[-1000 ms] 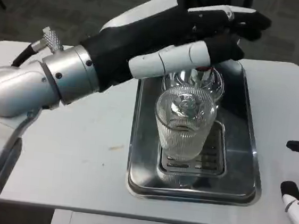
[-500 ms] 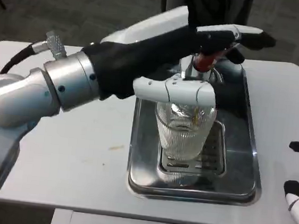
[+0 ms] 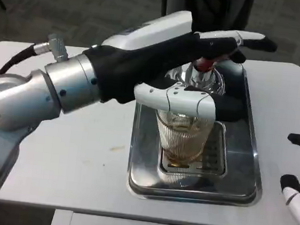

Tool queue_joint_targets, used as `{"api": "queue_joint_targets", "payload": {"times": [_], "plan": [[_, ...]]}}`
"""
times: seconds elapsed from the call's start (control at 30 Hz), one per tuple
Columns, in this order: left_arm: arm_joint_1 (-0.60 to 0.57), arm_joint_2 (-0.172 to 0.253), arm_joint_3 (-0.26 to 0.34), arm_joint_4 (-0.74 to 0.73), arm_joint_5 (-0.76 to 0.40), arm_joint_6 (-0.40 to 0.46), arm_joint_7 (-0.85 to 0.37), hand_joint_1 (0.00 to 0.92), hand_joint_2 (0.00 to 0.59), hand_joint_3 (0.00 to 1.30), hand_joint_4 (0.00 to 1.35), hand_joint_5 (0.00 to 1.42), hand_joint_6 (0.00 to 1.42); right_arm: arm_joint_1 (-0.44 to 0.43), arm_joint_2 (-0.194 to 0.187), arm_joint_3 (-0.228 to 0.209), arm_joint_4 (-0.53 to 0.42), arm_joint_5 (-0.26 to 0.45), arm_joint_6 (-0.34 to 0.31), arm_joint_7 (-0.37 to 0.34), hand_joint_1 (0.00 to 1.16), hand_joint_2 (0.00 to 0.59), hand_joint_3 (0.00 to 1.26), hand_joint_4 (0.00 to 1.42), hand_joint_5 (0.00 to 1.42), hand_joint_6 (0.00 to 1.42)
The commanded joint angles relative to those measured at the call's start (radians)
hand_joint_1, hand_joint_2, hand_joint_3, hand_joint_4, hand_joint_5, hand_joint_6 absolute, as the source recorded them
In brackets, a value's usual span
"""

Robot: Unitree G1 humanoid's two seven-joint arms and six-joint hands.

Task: Grasp the cup under the faucet to collect the drink, then remove the cup.

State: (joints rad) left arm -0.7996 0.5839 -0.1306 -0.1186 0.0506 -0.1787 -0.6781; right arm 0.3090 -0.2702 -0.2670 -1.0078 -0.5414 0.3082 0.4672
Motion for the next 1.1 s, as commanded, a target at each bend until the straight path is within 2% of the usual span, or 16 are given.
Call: {"api": "queue_joint_targets", "payload": {"times": [0.03,0.13,0.2,0.37,0.53,0.63,0.87,1.1], "plan": [[0.04,0.028,-0.017,0.036,0.024,0.01,-0.036,0.0,0.042,0.14,0.09,0.19,0.11,-0.017,0.031,-0.032,0.032,0.126,0.008,-0.034,0.37,0.4,0.07,0.06,0.12,0.22],[0.041,0.032,-0.011,0.045,0.023,0.002,-0.037,0.0,0.042,0.14,0.09,0.19,0.11,-0.035,0.049,-0.042,0.052,0.204,0.027,-0.047,0.4,0.346,0.06,0.07,0.16,0.25],[0.041,0.033,-0.009,0.048,0.021,-0.001,-0.037,0.0,0.042,0.14,0.09,0.19,0.11,-0.041,0.049,-0.039,0.06,0.228,0.035,-0.057,0.44,0.326,0.06,0.07,0.17,0.26],[0.038,0.037,0.0,0.062,0.015,-0.012,-0.038,0.0,0.042,0.14,0.09,0.19,0.11,-0.055,0.046,0.024,0.067,0.221,0.033,-0.097,0.45,0.304,0.04,0.06,0.17,0.25],[0.039,0.039,0.008,0.073,0.009,-0.021,-0.038,0.0,0.042,0.14,0.09,0.19,0.11,-0.067,0.052,0.117,0.074,0.164,0.037,-0.148,0.47,0.294,0.03,0.05,0.14,0.2],[0.042,0.043,0.015,0.076,0.006,-0.024,-0.041,0.0,0.042,0.14,0.09,0.19,0.11,-0.074,0.054,0.179,0.089,0.101,0.007,-0.196,0.48,0.294,0.04,0.05,0.12,0.17],[0.041,0.051,0.019,0.072,-0.001,-0.024,-0.047,0.0,0.042,0.14,0.09,0.19,0.11,-0.111,0.099,0.316,0.162,-0.005,-0.022,-0.299,0.49,0.278,0.04,0.05,0.1,0.09],[0.039,0.059,0.021,0.065,-0.005,-0.021,-0.052,0.0,0.042,0.14,0.09,0.18,0.11,-0.147,0.131,0.371,0.216,-0.031,-0.012,-0.335,0.49,0.278,0.04,0.04,0.08,0.08]]}}
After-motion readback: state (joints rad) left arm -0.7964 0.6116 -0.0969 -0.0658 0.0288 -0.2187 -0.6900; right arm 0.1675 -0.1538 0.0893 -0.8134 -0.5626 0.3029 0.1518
